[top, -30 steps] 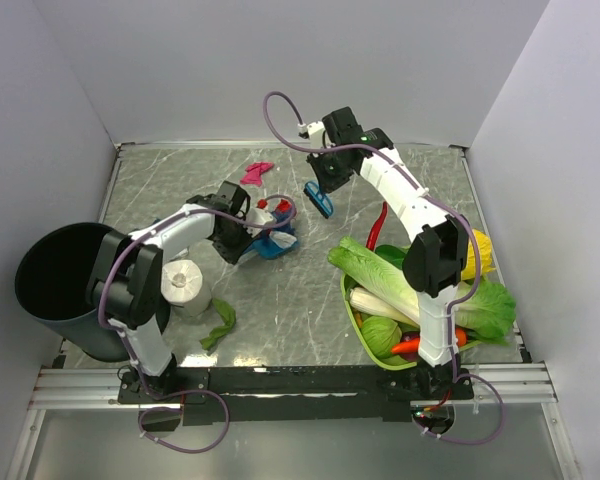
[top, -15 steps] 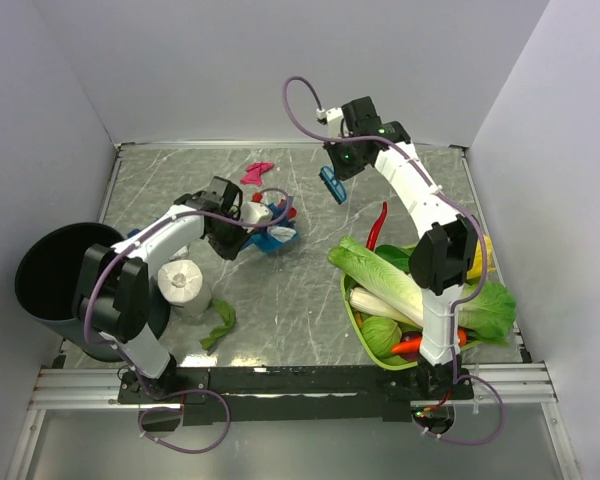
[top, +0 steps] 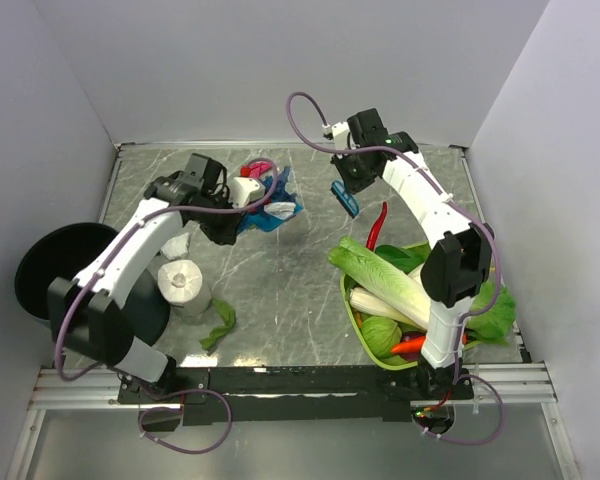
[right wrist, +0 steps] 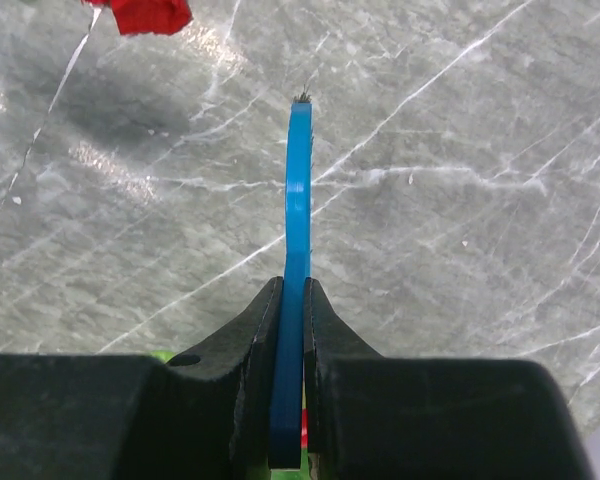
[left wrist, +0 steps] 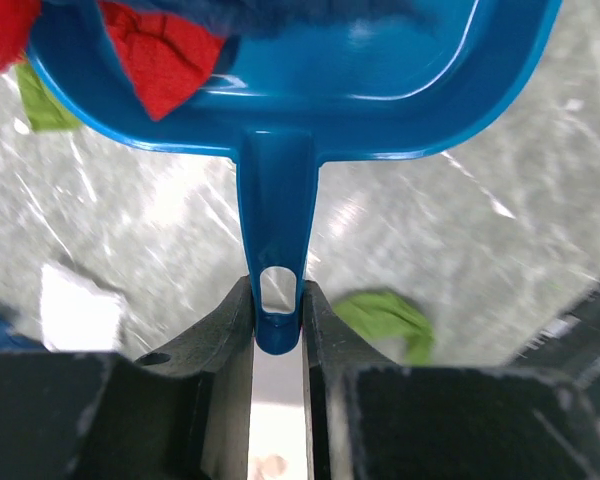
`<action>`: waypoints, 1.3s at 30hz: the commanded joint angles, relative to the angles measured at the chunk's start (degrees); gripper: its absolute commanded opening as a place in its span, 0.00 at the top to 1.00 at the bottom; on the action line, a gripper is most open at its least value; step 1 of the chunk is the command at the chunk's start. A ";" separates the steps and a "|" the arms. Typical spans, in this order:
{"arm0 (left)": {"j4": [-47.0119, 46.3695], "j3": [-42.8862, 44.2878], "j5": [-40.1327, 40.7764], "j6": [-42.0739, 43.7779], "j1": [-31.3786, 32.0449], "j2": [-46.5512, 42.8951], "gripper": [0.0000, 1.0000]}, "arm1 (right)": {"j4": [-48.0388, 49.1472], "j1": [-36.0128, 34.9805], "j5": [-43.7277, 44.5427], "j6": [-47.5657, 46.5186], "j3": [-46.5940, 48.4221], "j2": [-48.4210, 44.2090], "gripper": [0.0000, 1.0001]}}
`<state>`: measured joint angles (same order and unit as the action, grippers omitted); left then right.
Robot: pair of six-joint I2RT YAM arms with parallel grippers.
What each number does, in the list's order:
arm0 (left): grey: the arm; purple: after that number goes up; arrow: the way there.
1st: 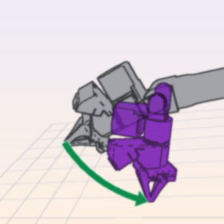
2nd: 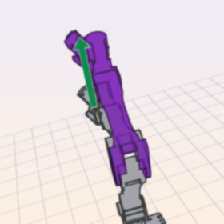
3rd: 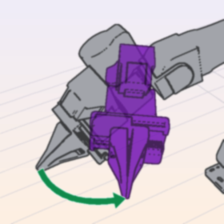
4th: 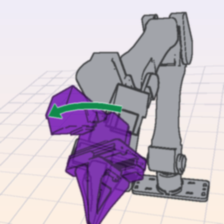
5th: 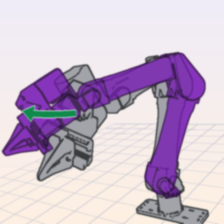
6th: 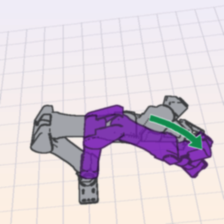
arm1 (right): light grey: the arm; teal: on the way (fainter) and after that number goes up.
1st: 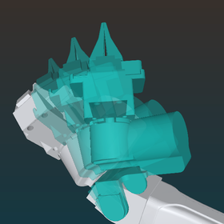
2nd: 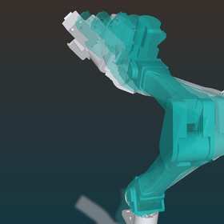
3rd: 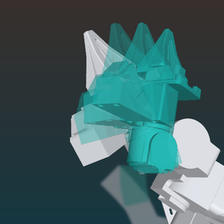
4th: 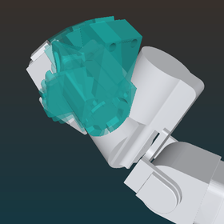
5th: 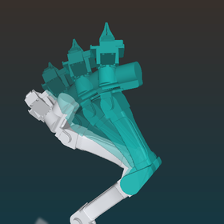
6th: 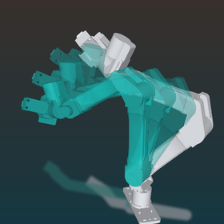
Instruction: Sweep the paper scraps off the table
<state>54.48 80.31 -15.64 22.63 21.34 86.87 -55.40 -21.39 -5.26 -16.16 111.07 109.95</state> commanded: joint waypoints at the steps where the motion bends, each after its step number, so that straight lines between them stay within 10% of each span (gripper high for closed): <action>1: 4.67 -0.15 -3.87 -4.79 -0.07 -6.44 0.99 | 0.90 -0.06 0.95 1.91 1.60 -2.46 1.00; 39: 24.01 7.23 5.53 -3.56 -18.53 -34.48 0.99 | 1.61 -2.25 -5.64 4.21 -10.61 -9.40 1.00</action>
<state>76.75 87.46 -12.40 20.14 4.86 55.11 -54.06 -22.15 -10.20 -12.45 100.05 101.67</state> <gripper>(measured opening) 0.232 0.164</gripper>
